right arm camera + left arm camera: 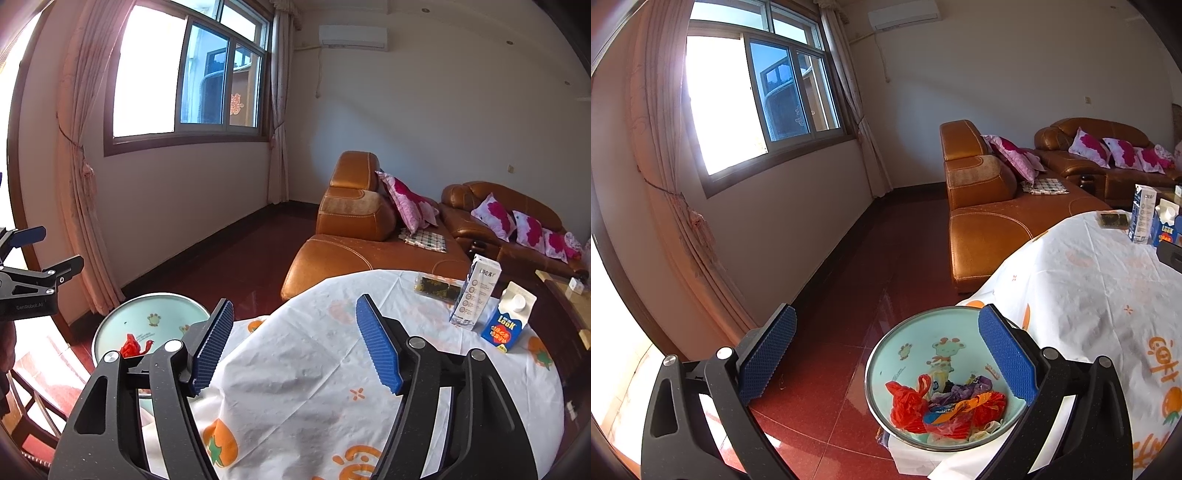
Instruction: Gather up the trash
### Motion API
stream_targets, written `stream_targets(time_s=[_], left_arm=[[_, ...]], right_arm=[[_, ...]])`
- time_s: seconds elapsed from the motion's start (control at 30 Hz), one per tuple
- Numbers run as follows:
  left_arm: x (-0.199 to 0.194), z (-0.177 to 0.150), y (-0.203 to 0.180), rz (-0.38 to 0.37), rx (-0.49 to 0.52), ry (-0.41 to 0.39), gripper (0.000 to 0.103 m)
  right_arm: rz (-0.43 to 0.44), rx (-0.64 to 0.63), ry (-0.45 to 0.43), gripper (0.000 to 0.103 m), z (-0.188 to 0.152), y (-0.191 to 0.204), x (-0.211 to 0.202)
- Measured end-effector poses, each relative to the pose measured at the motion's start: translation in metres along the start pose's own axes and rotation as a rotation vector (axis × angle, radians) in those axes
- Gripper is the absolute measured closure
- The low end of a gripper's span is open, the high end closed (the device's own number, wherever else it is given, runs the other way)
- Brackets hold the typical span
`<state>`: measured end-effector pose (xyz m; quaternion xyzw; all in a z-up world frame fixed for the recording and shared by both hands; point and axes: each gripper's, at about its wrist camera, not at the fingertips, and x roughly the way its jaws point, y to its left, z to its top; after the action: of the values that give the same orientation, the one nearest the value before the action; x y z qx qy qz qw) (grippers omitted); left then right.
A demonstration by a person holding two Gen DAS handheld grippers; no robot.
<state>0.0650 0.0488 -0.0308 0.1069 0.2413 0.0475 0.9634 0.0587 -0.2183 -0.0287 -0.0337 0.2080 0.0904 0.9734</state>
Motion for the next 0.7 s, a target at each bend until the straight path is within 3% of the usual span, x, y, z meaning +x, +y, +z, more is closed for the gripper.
stream_targets(time_s=[0.7], left_arm=[[0.002, -0.004, -0.012, -0.014, 0.04, 0.013, 0.006]], right_arm=[[-0.004, 0.008, 0.004, 0.032, -0.005, -0.003, 0.001]])
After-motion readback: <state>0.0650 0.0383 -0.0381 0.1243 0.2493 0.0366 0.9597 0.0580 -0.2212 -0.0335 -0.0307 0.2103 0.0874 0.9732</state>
